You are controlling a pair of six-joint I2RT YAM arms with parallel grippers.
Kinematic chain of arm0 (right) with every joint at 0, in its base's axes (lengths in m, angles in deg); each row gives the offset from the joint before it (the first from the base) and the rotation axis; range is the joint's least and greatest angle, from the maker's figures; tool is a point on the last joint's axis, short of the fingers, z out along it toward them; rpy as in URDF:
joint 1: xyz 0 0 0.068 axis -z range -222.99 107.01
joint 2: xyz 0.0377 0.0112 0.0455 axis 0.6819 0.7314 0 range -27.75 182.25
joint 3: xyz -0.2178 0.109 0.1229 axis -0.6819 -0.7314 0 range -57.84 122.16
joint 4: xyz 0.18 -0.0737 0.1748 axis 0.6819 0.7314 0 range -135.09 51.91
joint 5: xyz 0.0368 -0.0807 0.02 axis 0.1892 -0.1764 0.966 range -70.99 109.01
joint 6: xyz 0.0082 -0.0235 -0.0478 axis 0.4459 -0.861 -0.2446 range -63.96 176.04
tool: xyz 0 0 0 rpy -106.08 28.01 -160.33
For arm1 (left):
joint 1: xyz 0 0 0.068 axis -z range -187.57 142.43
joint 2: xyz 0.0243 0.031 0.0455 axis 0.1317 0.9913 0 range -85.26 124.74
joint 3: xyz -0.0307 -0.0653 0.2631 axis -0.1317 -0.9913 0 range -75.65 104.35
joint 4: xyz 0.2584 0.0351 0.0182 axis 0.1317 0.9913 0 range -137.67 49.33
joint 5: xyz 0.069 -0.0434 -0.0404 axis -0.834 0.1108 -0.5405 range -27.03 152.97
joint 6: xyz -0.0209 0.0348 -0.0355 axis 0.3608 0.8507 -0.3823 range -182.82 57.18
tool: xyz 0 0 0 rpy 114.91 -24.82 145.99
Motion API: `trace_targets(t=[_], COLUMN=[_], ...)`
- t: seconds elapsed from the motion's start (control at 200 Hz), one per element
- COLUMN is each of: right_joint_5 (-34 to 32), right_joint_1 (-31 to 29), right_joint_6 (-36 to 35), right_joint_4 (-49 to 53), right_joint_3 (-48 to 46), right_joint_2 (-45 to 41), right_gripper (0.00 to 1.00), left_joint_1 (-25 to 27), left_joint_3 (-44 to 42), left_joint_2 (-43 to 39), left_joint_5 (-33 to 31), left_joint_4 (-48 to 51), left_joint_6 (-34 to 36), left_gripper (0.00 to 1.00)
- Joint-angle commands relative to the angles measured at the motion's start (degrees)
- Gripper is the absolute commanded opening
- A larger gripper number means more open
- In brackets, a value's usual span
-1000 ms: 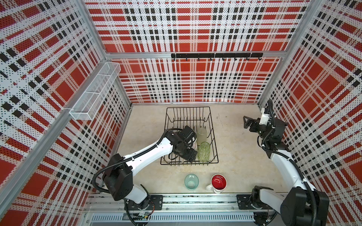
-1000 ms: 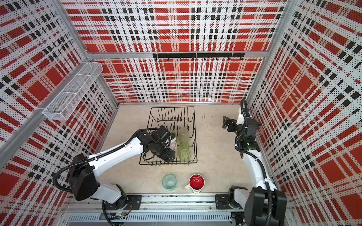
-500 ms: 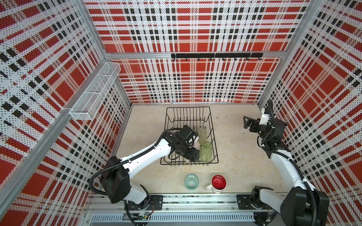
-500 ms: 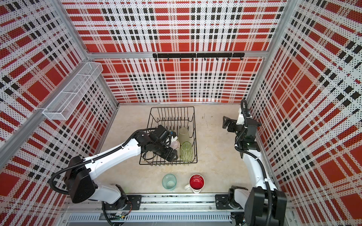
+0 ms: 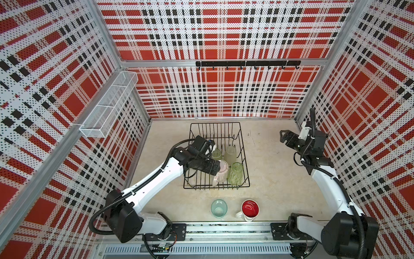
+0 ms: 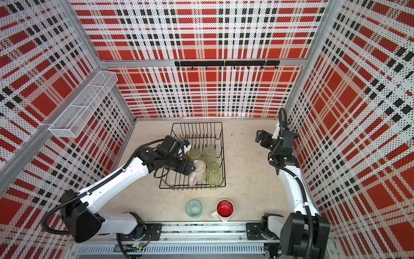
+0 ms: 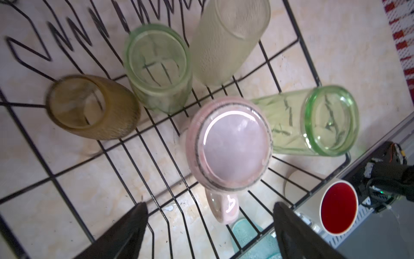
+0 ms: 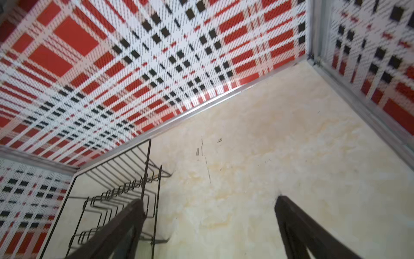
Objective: Load the cups into the dish rack
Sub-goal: 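Open the left gripper and raise it while the right gripper moves toward the red-lined mug, then grasp the white red-lined mug rim with the right gripper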
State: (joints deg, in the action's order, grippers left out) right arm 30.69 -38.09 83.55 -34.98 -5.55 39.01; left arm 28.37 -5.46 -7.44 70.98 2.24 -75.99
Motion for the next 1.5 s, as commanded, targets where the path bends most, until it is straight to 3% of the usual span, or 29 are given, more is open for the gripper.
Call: trace_targets(t=[0.0, 0.276, 0.411, 0.571, 0.691, 0.837, 1.092, 1.233, 1.493], right_joint_5=[-4.5, -5.5, -8.5, -2.2, -1.2, 1.1, 8.2, 10.2, 12.7], right_joint_1=[-5.1, -11.0, -11.8, -11.9, -14.3, -22.6, -32.9, -38.5, -40.3], right_joint_6=[-0.4, 0.4, 0.4, -4.7, -6.7, -4.2, -2.5, -0.5, 1.1], right_joint_4=[9.8, 24.2, 31.7, 43.1, 52.9, 55.4, 56.6, 55.4, 51.6], right_joint_3=[1.1, 1.1, 2.3, 3.9, 5.3, 3.3, -2.4, -6.7, -10.1], right_joint_2=[-1.0, -4.2, -5.3, -4.3, -2.1, -3.6, -4.9, -5.2, -6.7], right_gripper=[0.94, 0.95, 0.97, 0.91, 0.86, 0.84, 0.63, 0.61, 0.61], left_joint_1=[-2.9, -9.0, -11.0, -12.7, -14.2, -15.9, -18.1, -18.9, -19.9], left_joint_3=[4.2, 5.1, 4.2, 2.6, 0.2, -1.7, -3.3, -4.5, -7.6], left_joint_2=[-2.0, -5.0, -5.7, -5.8, -6.4, -6.2, -6.3, -6.6, -7.9], left_joint_5=[-2.8, -4.6, -10.7, -13.1, -12.9, -13.4, -12.9, -12.6, -11.9], left_joint_4=[-0.4, -9.9, -15.0, -21.4, -26.4, -30.5, -36.6, -38.2, -40.0], left_joint_6=[2.2, 4.6, 4.5, 4.3, 3.7, 2.9, 1.3, 0.4, -0.9], left_gripper=[0.92, 0.93, 0.94, 0.95, 0.97, 0.97, 0.97, 0.98, 0.98])
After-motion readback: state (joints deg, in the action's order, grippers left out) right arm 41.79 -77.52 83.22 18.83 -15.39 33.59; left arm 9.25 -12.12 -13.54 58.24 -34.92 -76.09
